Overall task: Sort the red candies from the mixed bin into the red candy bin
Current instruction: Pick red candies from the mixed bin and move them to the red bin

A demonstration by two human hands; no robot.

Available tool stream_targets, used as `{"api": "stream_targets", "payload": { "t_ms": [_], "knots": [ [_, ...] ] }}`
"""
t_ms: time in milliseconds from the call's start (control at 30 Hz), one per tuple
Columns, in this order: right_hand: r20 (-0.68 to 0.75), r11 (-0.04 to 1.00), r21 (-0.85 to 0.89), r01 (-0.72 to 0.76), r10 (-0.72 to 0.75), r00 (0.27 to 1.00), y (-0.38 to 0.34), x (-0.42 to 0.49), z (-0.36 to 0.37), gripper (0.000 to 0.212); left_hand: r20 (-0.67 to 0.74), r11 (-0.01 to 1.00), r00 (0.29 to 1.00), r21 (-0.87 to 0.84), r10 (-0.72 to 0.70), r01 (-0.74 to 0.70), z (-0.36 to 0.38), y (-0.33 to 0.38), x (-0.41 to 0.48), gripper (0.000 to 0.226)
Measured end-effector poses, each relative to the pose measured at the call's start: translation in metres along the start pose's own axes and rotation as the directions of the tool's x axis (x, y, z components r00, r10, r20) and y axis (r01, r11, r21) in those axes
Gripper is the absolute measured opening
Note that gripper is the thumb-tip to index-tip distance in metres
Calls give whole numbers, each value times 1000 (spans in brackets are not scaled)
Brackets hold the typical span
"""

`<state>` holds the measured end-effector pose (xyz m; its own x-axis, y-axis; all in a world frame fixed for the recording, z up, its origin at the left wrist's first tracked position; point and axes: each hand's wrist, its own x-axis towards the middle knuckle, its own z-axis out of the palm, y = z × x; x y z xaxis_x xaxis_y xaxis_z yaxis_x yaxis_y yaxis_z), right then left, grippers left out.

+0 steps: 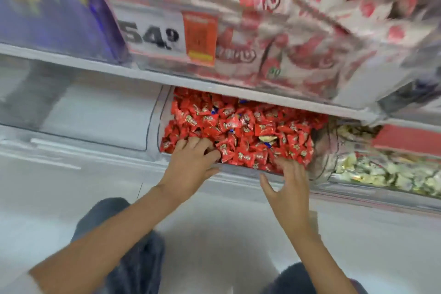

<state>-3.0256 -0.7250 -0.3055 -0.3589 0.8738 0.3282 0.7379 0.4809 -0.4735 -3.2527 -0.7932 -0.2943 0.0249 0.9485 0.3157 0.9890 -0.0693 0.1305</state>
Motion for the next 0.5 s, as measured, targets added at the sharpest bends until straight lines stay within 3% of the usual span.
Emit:
{"api": "stream_targets", "payload": {
  "t_ms": [100,233,367,500],
  "knots": [
    [-144,997,-28,70,-73,987,10,-5,1,43,-129,999,991,-21,23,-26,7,-2,-5,21],
    [-151,989,-123,80,-98,984,20,-5,-1,34,-121,999,992,-29,41,-44,6,-3,-5,18],
    [-126,1000,28,15,-11,992,19,-5,1,39,-132,999,991,-18,31,-34,5,-3,-5,18],
    [-136,995,95,42,-29,990,10,2,-12,45,-156,995,987,-91,26,-41,-5,-1,-4,20]
  ]
}}
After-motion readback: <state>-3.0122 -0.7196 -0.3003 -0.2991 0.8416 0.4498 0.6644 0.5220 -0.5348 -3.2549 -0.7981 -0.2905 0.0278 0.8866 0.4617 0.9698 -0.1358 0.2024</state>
